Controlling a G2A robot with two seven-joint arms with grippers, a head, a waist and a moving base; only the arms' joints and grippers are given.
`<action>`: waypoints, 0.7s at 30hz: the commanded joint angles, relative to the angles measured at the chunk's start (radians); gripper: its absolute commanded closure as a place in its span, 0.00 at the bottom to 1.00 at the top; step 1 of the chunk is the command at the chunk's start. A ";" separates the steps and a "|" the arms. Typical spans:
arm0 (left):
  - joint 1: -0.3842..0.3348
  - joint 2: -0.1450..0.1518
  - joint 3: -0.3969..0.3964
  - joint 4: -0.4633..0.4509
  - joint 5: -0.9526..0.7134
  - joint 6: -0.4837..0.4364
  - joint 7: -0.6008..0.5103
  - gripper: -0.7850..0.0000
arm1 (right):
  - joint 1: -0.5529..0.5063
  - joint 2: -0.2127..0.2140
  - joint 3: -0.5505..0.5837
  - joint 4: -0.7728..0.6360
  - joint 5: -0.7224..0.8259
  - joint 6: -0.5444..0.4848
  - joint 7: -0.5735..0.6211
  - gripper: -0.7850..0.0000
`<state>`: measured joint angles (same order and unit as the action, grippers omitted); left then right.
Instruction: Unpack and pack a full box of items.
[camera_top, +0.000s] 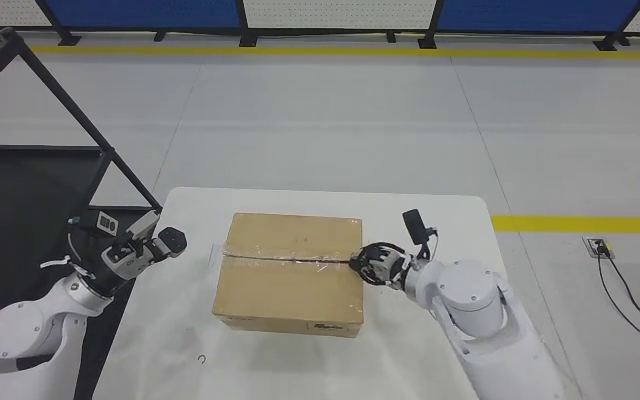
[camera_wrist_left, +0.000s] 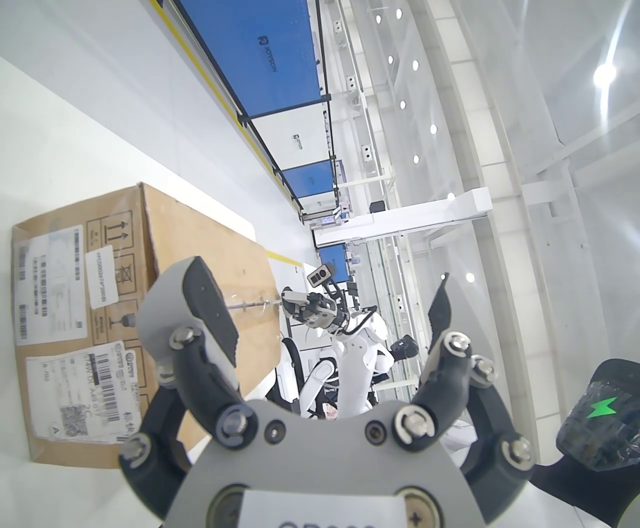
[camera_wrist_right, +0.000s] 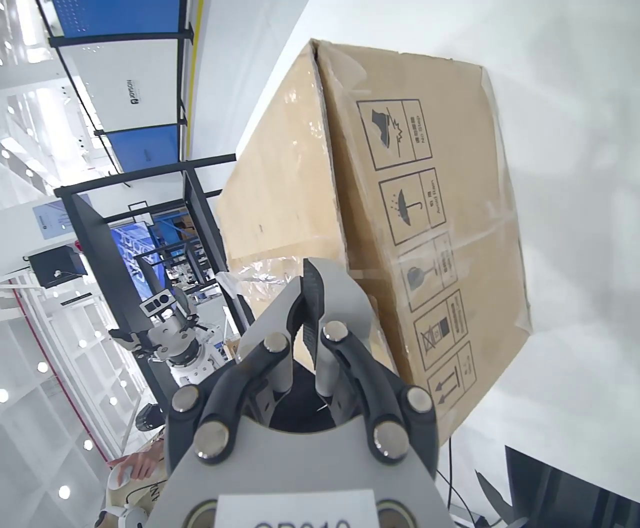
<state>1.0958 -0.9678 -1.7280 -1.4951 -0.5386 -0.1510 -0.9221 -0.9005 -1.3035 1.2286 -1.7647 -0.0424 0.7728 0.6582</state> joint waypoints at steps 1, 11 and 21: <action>0.004 0.001 -0.006 -0.001 -0.003 -0.002 -0.002 0.00 | -0.029 0.005 0.030 -0.032 0.011 -0.020 -0.011 1.00; 0.036 0.006 -0.028 -0.029 -0.016 -0.020 -0.001 0.00 | -0.194 0.018 0.217 -0.140 0.201 -0.314 -0.043 0.00; 0.050 0.007 -0.034 -0.054 -0.013 -0.041 0.000 0.00 | -0.234 0.022 0.264 -0.136 0.263 -0.429 -0.008 0.30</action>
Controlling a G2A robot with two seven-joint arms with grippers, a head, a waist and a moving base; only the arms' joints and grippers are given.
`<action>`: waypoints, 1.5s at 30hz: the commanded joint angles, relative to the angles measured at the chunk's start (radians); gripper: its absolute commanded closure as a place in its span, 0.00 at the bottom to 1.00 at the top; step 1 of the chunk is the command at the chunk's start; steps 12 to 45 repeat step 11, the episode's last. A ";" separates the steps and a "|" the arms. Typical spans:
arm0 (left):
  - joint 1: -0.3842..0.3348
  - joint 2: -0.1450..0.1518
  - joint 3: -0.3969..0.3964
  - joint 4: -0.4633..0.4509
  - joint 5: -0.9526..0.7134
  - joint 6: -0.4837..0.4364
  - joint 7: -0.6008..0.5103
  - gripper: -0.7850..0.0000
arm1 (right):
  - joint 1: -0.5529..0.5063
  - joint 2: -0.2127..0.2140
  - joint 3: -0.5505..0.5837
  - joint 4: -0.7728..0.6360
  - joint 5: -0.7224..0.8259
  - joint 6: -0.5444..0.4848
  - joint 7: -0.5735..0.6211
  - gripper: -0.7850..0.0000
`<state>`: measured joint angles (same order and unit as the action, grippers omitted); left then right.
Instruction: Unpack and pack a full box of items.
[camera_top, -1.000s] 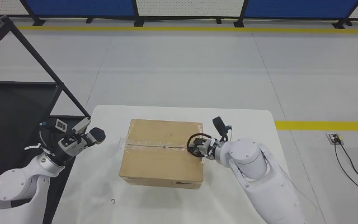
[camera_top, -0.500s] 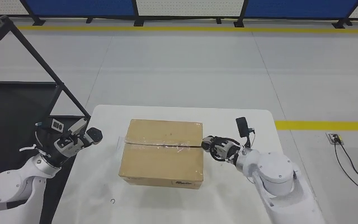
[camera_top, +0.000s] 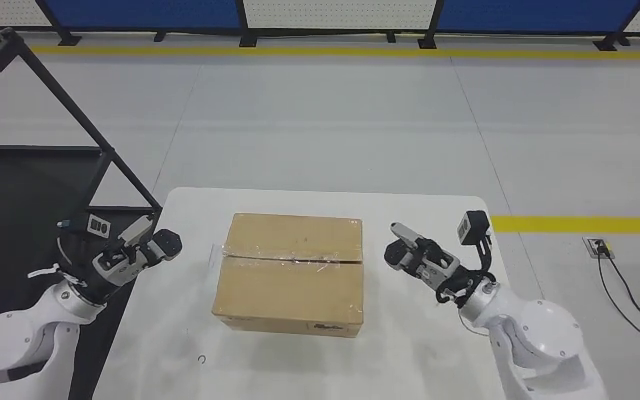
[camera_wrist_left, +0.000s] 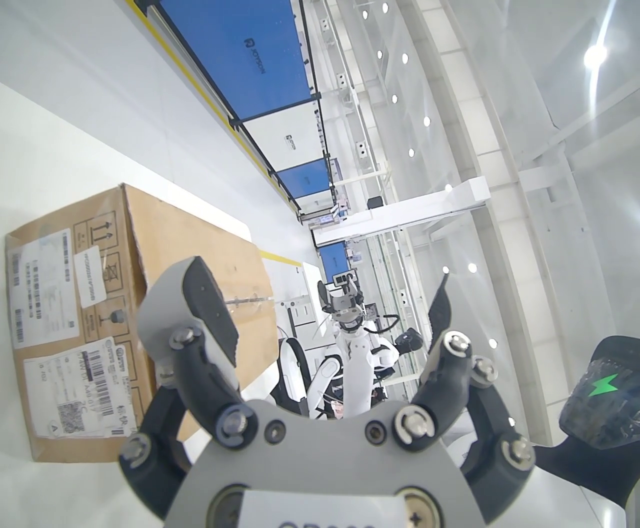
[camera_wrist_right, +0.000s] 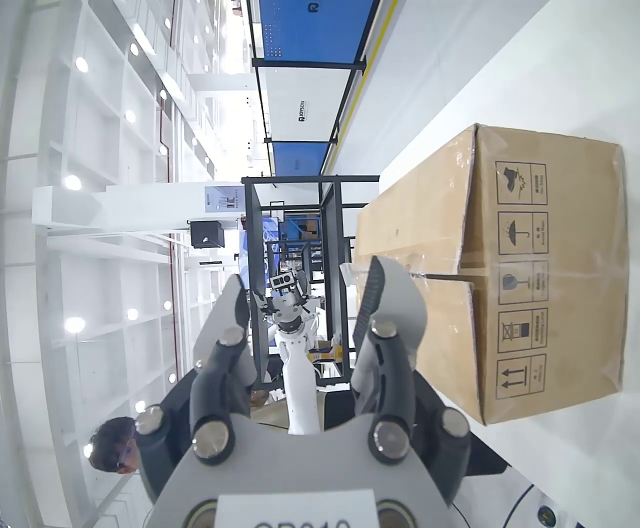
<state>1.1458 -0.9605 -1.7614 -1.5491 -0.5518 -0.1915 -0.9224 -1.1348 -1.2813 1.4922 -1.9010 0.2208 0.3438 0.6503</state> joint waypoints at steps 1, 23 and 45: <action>0.000 0.000 0.000 0.000 0.000 0.000 0.000 0.00 | 0.000 0.000 0.000 0.000 0.000 0.000 0.000 0.25; 0.000 0.000 0.000 0.000 0.000 0.000 0.000 0.00 | 0.000 0.000 0.000 0.000 0.000 0.000 0.000 0.00; 0.000 0.000 0.000 0.000 0.000 0.000 0.000 0.00 | 0.000 0.000 0.000 0.000 0.000 0.000 0.000 0.00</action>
